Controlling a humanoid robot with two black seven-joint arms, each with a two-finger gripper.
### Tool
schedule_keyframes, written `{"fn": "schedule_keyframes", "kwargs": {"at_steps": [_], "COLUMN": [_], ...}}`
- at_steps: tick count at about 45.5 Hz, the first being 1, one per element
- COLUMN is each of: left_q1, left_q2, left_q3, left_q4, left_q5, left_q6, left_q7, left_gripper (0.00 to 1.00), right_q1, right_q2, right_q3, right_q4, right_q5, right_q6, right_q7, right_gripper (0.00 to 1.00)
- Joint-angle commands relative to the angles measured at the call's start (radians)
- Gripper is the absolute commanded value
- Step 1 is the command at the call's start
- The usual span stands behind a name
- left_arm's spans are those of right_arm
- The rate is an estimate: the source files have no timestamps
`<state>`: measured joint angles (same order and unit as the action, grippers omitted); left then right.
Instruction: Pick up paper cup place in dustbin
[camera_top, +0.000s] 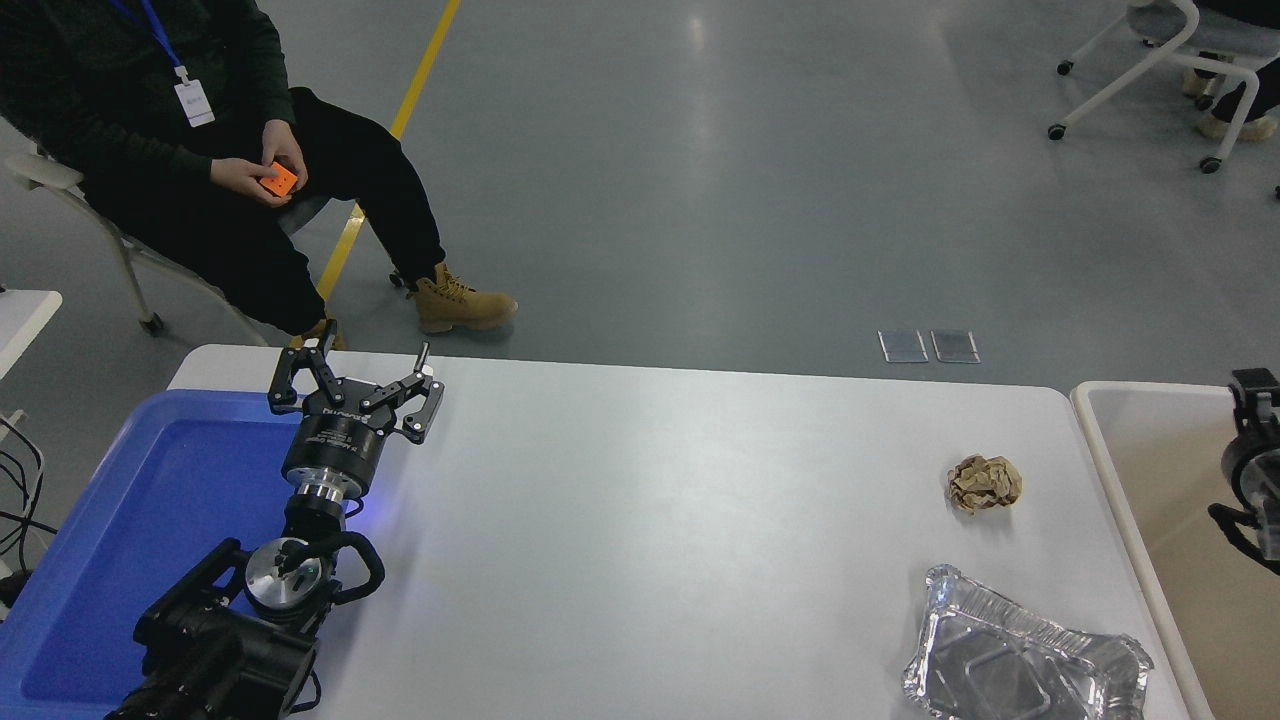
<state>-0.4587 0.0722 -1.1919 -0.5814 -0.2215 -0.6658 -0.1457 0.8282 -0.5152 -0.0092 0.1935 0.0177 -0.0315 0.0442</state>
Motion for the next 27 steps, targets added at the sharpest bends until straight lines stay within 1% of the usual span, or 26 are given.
{"fn": "schedule_keyframes", "kwargs": {"at_steps": [1, 5, 9, 12, 15, 18, 19, 27], "left_q1": [0.000, 0.000, 0.000, 0.000, 0.000, 0.000, 0.000, 0.000], "left_q2": [0.000, 0.000, 0.000, 0.001, 0.000, 0.000, 0.000, 0.001], "left_q3": [0.000, 0.000, 0.000, 0.000, 0.000, 0.000, 0.000, 0.000], "left_q4": [0.000, 0.000, 0.000, 0.000, 0.000, -0.001, 0.000, 0.000], "left_q5": [-0.001, 0.001, -0.001, -0.001, 0.001, 0.001, 0.001, 0.001], "left_q6": [0.000, 0.000, 0.000, 0.000, 0.000, 0.000, 0.000, 0.000], "left_q7": [0.000, 0.000, 0.000, 0.000, 0.000, 0.000, 0.000, 0.000], "left_gripper": [0.99, 0.99, 0.99, 0.99, 0.99, 0.99, 0.99, 0.99], "right_q1": [0.135, 0.192, 0.250, 0.295, 0.363, 0.486, 0.602, 1.034], "right_q2": [-0.229, -0.321, -0.388, -0.443, -0.505, -0.542, -0.554, -0.536], "right_q3": [-0.043, -0.043, -0.046, -0.055, -0.109, -0.233, -0.370, -0.898], "right_q4": [0.358, 0.513, 0.638, 0.714, 0.785, 0.837, 0.871, 0.966], "right_q5": [-0.062, -0.182, -0.286, -0.334, -0.354, -0.355, -0.355, -0.351], "right_q6": [-0.001, -0.010, -0.013, -0.010, -0.001, 0.008, 0.019, 0.067], "right_q7": [0.003, 0.003, 0.003, 0.002, 0.002, 0.003, 0.005, 0.010], "right_gripper": [1.00, 1.00, 1.00, 1.00, 1.00, 1.00, 1.00, 1.00]}}
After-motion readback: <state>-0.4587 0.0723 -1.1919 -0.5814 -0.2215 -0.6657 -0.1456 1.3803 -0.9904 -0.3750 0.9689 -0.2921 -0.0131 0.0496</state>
